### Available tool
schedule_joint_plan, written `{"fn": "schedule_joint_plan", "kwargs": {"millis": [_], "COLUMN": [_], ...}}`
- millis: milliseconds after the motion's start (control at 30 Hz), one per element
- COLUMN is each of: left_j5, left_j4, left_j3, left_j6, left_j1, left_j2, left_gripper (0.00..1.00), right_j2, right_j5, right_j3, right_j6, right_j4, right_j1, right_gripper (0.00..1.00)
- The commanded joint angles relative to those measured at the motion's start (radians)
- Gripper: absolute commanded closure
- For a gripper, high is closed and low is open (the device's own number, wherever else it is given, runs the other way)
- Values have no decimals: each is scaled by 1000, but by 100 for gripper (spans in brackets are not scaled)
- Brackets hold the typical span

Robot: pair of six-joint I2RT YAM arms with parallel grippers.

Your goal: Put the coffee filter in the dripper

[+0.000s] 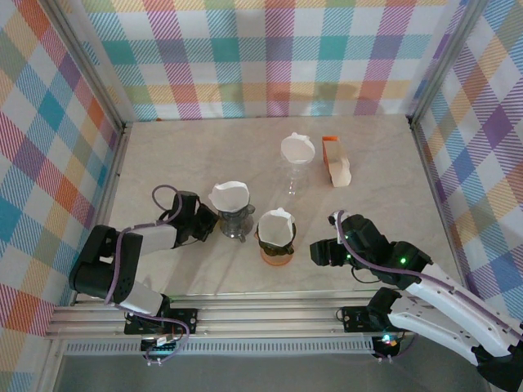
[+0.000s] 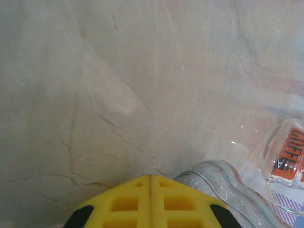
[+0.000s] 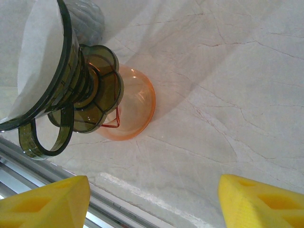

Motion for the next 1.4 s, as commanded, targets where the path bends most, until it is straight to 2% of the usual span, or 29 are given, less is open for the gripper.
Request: {"fn": "schedule_joint_plan", "kwargs": {"millis": [0, 233, 333, 367, 500, 567, 600, 633, 767, 833, 867, 900, 933, 967, 1100, 1233, 1367], "left_j5": [-34, -96, -162, -192, -291, -330, -341, -349, -402, -477, -539, -576, -582, -577, -631, -704, -742], "left_j4": [-28, -177, -304, -357, -553, -621, -644, -668, -746, -810, -851, -868, -857, -817, -628, -370, -124], "left_j3": [17, -15, -1, 9, 71, 117, 141, 173, 306, 379, 418, 444, 452, 440, 316, 181, 62], "left_j6": [5, 36, 90, 114, 209, 265, 293, 329, 453, 495, 496, 495, 505, 538, 602, 790, 920], "left_j1": [-14, 39, 61, 68, 92, 96, 97, 98, 97, 95, 95, 95, 95, 95, 95, 95, 95], "left_j2": [1, -116, -227, -283, -500, -579, -602, -617, -614, -585, -565, -550, -541, -539, -535, -485, -390], "left_gripper": [100, 100, 100, 97, 72, 55, 50, 45, 26, 17, 8, 6, 5, 1, 0, 0, 0], "right_j2": [-9, -11, -13, -14, -31, -46, -53, -61, -88, -94, -94, -96, -95, -94, -97, -97, -101], "right_j5": [-3, 11, 30, 37, 78, 110, 128, 147, 189, 192, 195, 197, 199, 200, 212, 206, 218], "right_j3": [-7, 0, 5, 7, 18, 20, 19, 16, -10, -23, -26, -30, -32, -35, -45, -54, -66], "right_j6": [17, 25, 28, 29, 30, 31, 33, 34, 36, 37, 39, 39, 38, 34, 23, -5, -13], "right_j4": [-1, -3, -1, 0, 2, 3, 5, 10, 36, 47, 52, 54, 57, 59, 68, 75, 81], "right_j1": [2, 2, 2, 2, 2, 2, 3, 1, 2, 2, 2, 3, 2, 2, 2, 2, 2], "right_gripper": [29, 28, 28, 28, 26, 24, 22, 3, 1, 1, 1, 1, 1, 1, 1, 1, 1]}}
